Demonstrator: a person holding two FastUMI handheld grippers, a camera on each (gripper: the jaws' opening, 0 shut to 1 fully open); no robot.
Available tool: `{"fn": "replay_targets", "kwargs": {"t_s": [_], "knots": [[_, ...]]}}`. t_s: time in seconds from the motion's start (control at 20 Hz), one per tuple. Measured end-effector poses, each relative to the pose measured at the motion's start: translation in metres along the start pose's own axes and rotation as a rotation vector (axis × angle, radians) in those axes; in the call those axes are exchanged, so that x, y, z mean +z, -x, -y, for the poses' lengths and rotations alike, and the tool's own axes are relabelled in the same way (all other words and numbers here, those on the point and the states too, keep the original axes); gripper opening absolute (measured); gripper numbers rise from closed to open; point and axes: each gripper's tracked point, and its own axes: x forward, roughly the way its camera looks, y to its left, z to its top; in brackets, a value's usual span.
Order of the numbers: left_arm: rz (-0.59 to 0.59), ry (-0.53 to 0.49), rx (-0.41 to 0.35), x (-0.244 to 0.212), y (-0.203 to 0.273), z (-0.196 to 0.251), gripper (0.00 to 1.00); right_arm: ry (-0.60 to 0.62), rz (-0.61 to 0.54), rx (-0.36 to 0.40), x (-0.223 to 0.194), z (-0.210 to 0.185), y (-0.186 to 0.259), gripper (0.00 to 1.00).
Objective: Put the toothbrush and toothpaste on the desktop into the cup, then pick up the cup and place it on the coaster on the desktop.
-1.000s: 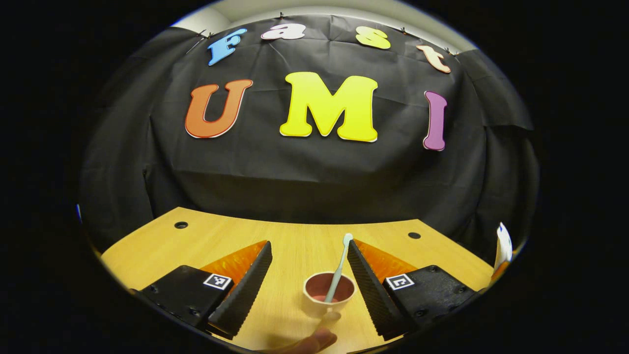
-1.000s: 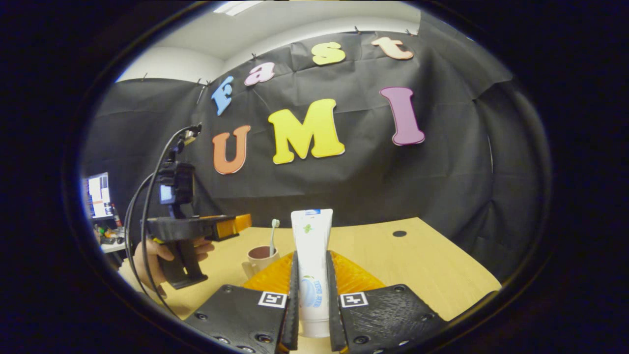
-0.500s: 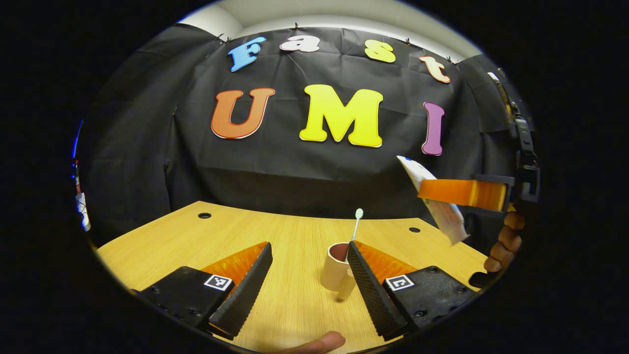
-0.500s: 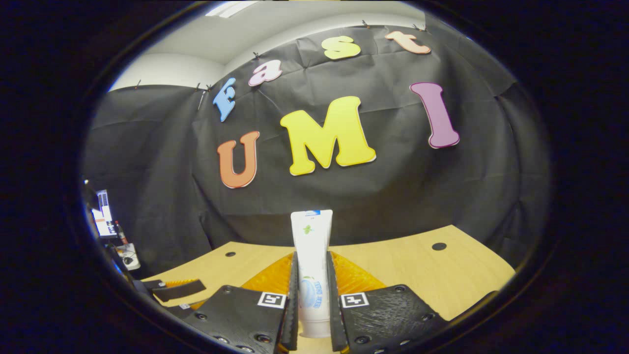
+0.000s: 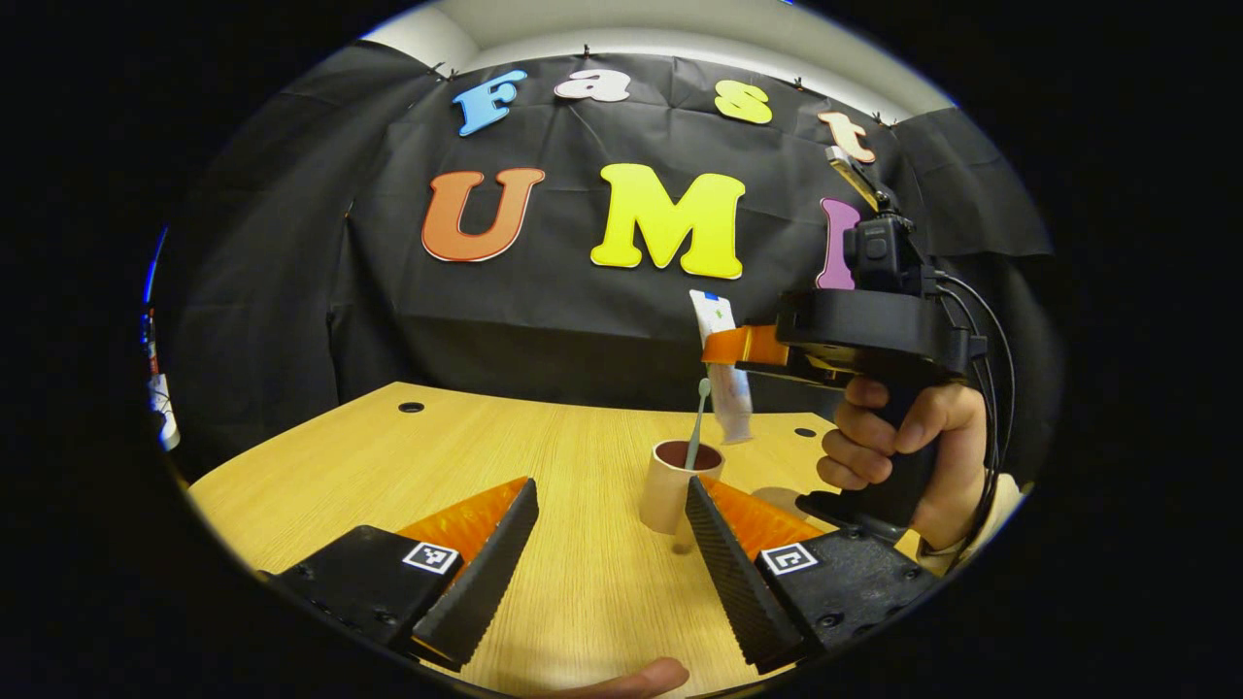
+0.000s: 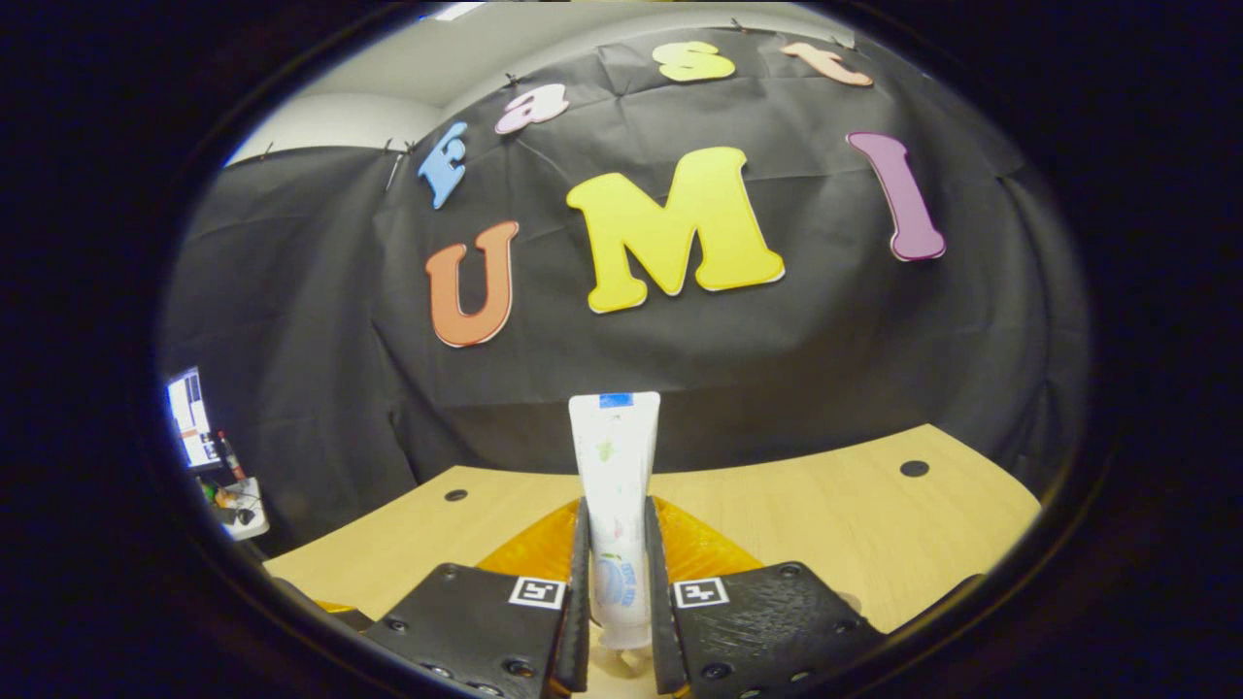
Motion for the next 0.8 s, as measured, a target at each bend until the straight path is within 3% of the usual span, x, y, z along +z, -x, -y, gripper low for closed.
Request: {"fn": "replay_targets", "kwargs": {"t_s": [0.3, 0.45, 0.6, 0.65, 0.7, 0.75, 0.8], "knots": [[-0.027, 0.025, -0.009, -0.012, -0.004, -0.003, 0.97, 0.025, -0.002, -0.021, -0.005, 0.003, -0.008, 0.26], [-0.031, 0.03, -0.005, -0.014, -0.005, -0.003, 0.97, 0.025, -0.013, 0.006, -0.008, -0.002, -0.009, 0.24], [-0.039, 0.025, -0.001, -0.016, -0.006, -0.004, 0.97, -0.009, 0.003, 0.035, 0.0, -0.003, 0.002, 0.46], [-0.039, 0.021, 0.0, -0.016, -0.006, -0.002, 0.97, -0.008, 0.009, 0.033, 0.005, -0.001, 0.007, 0.68], [-0.038, 0.017, 0.002, -0.015, -0.006, -0.001, 0.97, 0.007, 0.02, 0.021, 0.009, 0.004, 0.015, 0.77], [-0.038, 0.012, 0.005, -0.014, -0.008, 0.0, 0.97, 0.027, 0.033, -0.005, 0.014, 0.011, 0.018, 0.94], [-0.037, 0.007, 0.014, -0.013, -0.009, -0.001, 0.97, 0.047, 0.043, -0.02, 0.019, 0.017, 0.024, 0.95]]}}
